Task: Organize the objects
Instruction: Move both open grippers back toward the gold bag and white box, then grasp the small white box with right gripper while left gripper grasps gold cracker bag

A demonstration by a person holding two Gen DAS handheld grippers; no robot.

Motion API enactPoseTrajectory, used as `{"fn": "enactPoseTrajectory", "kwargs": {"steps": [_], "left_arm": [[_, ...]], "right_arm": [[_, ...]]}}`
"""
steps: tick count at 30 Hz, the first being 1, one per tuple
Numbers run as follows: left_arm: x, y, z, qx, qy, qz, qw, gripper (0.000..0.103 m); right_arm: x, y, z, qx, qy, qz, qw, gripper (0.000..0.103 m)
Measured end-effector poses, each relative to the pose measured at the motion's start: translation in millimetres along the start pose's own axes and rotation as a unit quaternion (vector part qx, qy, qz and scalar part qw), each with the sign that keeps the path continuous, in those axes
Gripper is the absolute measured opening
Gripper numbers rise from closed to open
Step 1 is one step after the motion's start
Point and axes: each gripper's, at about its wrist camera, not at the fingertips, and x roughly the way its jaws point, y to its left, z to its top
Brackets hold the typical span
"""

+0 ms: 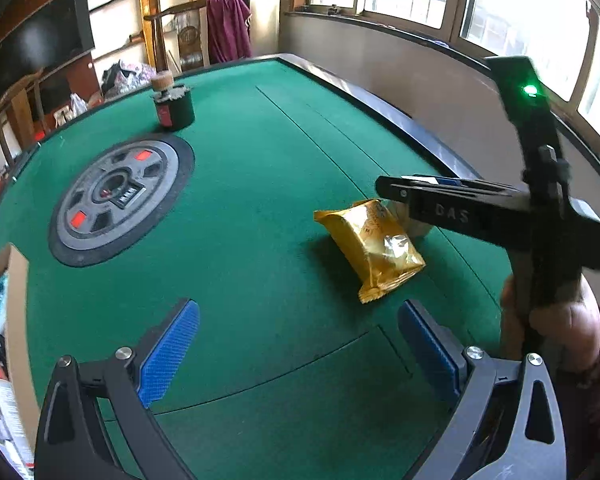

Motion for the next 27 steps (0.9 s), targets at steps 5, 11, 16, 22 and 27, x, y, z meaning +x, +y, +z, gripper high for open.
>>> {"fn": "enactPoseTrajectory", "kwargs": {"steps": [5,11,16,22,27], "left_arm": [[14.7,-16.3,9.8,0.007,-0.002,-0.024,0.9997,0.099],[44.5,-40.6,25.1,0.036,0.002,-0.046,0.9983,0.099],[72.3,-62.0,33.8,0.069,0.012,-0.033,0.997,0.099],[82.7,-70.4,32.1,0.09,0.025,-0.042,0.9948,0.062],[66.7,-40.5,33.1,0.058,0.028,-0.054,0.9965,0.043]], "right_arm": [[-7.2,-16.8,-0.2,0.022,-0.014,-0.041,0.999,0.044],[-10.3,-59.2,3.8,0.113,-0.011,-0.011,0.993,0.045],[-10.4,-66.1,2.4,0.134,-0.013,0.003,0.991,0.045],[-8.3,-61.9,1.2,0.125,-0.011,0.0,0.992,0.047],[-4.7,-56.3,0.5,0.111,-0.008,-0.006,0.994,0.049]]}}
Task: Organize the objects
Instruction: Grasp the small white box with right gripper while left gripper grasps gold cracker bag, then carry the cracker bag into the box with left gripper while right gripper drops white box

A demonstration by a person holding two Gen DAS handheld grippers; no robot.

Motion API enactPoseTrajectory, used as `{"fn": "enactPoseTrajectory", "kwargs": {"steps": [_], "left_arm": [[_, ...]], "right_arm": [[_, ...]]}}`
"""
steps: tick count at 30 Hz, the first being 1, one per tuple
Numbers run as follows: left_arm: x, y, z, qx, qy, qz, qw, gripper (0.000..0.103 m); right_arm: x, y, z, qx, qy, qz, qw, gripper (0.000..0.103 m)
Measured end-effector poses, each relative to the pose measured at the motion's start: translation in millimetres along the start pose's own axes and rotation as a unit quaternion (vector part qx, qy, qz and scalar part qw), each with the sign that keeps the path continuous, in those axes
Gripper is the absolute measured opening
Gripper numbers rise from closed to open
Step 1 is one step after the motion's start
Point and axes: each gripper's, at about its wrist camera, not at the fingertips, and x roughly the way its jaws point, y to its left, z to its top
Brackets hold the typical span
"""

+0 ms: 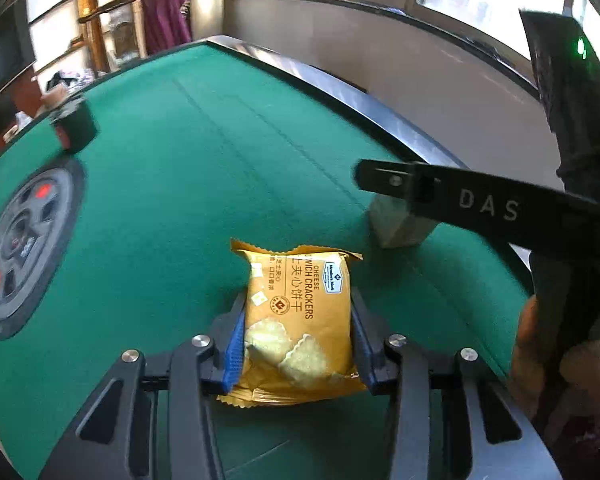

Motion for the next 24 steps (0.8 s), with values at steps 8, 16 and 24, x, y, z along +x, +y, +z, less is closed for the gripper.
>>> {"fn": "enactPoseTrajectory", "kwargs": {"steps": [8,16,24], "left_arm": [[-71.4,39.9,-37.3,-0.053,-0.064,0.007,0.9965,0.043],[-189.3,144.0,-103.5,-0.151,-0.13,0.075,0.9771,0.044],[-246.0,265.2,-168.5,-0.252,-0.14,0.171,0.9422,0.044]], "right_arm": [[-2.3,1.0,-0.3,-0.006,-0.01,0.009,1.0,0.047],[-21.4,52.0,-8.1,-0.064,-0.022,0.073,0.995,0.047],[-39.0,203.9,-8.8,-0.131,0.043,0.233,0.963,0.047]]}}
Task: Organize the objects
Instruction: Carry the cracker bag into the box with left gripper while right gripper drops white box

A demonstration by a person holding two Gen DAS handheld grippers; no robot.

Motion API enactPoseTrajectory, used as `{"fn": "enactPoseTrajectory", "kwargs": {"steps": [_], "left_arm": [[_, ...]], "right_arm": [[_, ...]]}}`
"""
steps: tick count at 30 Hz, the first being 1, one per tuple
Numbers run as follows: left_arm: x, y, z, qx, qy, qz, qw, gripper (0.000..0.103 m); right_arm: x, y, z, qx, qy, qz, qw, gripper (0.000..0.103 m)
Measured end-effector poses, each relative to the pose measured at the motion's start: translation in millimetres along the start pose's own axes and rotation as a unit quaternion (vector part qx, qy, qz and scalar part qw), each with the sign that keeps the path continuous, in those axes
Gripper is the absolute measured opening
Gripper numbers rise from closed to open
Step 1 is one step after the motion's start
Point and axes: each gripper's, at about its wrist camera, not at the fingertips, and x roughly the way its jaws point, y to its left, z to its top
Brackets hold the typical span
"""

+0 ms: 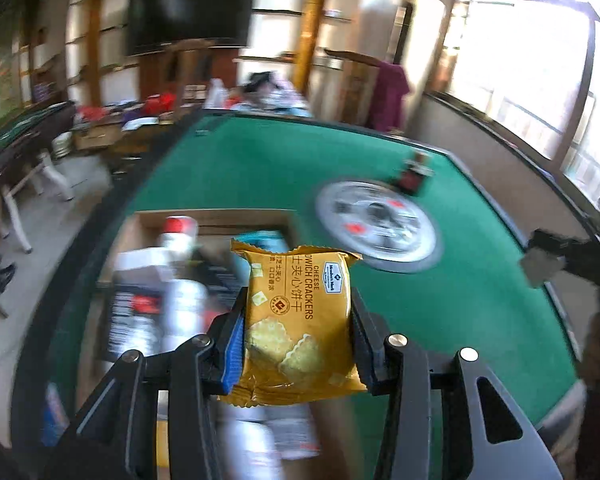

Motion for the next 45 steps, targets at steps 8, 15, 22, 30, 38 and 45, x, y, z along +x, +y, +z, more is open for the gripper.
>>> {"fn": "enactPoseTrajectory", "kwargs": {"steps": [8,15,22,30,38,45], "left_arm": [[42.9,82.1,1.1,-0.092,0.029,0.007,0.9954,0.044],[66.8,93.0,-1.2,-0.118,0.039,-0.002,0.9922,0.044],[69.6,98.5,-3.1,-0.142,0.037,-0.022,0.989,0.046],[49.5,92.9,-5.5,-0.148,-0.008,-0.018,0.9888,0.083],[-14.8,55.0,-7.6,-0.112,-0.108,0.058,0.9861,0.1],[-85.9,-8.6,-19.3,-0.071,-0.221,0.215,0.9488,0.103]], "right_arm": [[142.0,126.0,28.8,-0.011,0.114,0.086,0.99,0.047],[278.7,193.6,28.7,-0.055,0.189,0.03,0.98,0.047],[335.0,210.6,16.7,-0.109,0.222,-0.005,0.969,0.047],[333.8,204.8,17.4,-0.1,0.218,0.01,0.971,0.051],[222.1,193.8,23.5,-0.107,0.09,-0.008,0.99,0.072],[150.1,179.7,-8.7,-0.125,0.005,-0.041,0.991,0.083]]}}
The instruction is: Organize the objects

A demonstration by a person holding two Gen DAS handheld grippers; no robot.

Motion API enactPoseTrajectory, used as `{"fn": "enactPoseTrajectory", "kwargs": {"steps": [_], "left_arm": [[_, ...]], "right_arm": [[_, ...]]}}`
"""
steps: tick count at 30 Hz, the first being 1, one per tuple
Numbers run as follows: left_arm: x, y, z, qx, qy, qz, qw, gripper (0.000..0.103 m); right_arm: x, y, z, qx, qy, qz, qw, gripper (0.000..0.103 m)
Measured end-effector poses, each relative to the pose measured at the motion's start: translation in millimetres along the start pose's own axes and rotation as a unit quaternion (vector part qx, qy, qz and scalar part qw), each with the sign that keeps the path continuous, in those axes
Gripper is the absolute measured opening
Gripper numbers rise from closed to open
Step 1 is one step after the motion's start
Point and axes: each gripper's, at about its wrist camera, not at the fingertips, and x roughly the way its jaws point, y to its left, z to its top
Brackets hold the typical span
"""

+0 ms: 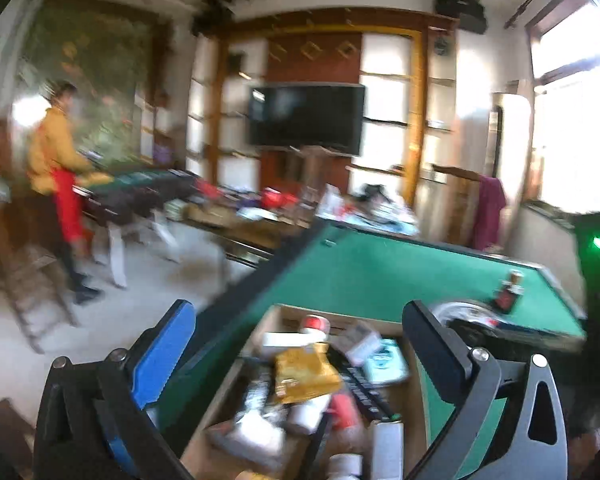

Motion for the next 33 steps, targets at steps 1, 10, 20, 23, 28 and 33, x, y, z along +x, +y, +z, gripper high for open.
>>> {"fn": "enactPoseTrajectory", "kwargs": {"steps": [1,10,20,23,28,33], "left_arm": [[-7.2,-5.2,0.2,0.004,-0.005,0.03,0.9995,0.103],[-23.2,-5.9,-8.1,-0.028,0.063,0.032,0.9971,0.103],[-32.1,-19.1,-15.6,-0.005,0.075,0.041,0.9963,0.103],[-30.0,-21.9,-17.3,0.0,0.085,0.034,0.9958,0.103],[-25.7,-22.1,-20.7,0.002,0.097,0.036,0.9946,0.103],[-19.6,-13.8,-24.3,-0.013,0.114,0.042,0.9926,0.103]], "right_arm": [[-3.0,2.2,-2.8,-0.001,-0.005,-0.001,1.0,0.083],[-45.7,-0.3,-42.2,-0.027,-0.032,-0.034,0.999,0.087],[-53.9,-11.1,-68.2,-0.024,-0.019,-0.044,0.999,0.088],[-52.7,-9.6,-73.0,-0.028,-0.014,-0.045,0.998,0.088],[-50.8,0.0,-79.1,-0.045,-0.008,-0.048,0.998,0.088],[-48.2,15.5,-84.3,-0.075,-0.002,-0.053,0.996,0.088]]}}
